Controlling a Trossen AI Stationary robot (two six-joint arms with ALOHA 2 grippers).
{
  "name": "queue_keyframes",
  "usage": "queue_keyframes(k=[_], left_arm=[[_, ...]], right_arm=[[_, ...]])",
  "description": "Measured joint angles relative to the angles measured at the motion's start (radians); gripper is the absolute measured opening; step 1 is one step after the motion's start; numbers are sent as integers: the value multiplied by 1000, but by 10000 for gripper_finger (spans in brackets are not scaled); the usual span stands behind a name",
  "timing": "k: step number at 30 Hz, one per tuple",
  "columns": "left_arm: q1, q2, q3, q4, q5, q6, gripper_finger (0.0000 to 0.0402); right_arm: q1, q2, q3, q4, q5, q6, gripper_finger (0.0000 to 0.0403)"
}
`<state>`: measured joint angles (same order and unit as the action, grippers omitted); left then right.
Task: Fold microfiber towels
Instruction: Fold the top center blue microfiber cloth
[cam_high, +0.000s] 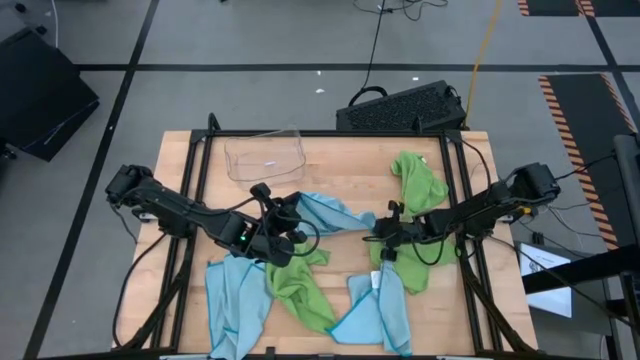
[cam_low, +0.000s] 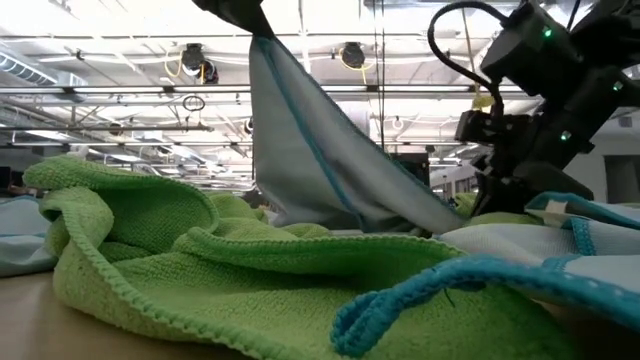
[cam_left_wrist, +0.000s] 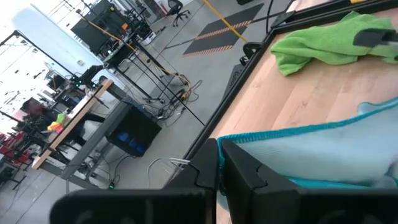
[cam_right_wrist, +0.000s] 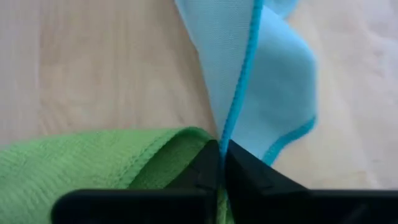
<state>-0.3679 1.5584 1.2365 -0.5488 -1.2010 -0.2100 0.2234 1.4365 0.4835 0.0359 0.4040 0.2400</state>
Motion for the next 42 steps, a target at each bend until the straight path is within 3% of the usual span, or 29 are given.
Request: queue_keyframes(k=[8,15,21,28,32,42], left_arm=[[-13,0,0,15,49,-2,14],[-70,0,0,66,48,5,6],[-119,0,0,116,17,30,13],[-127,0,0,116,13,24,12],[-118,0,0,111,13,24,8],[-79,0,0,42,12,-27,7]], right_arm=[[36,-166,0,-124,139,16,3],[74,-283,0,-124,250,-62,6],[79,-335,0,-132,182,-108,13],[79,-326,0,-151,173,-114,49],[79,-314,0,-154,270,-91,76],[79,-314,0,-287,352,25,155]])
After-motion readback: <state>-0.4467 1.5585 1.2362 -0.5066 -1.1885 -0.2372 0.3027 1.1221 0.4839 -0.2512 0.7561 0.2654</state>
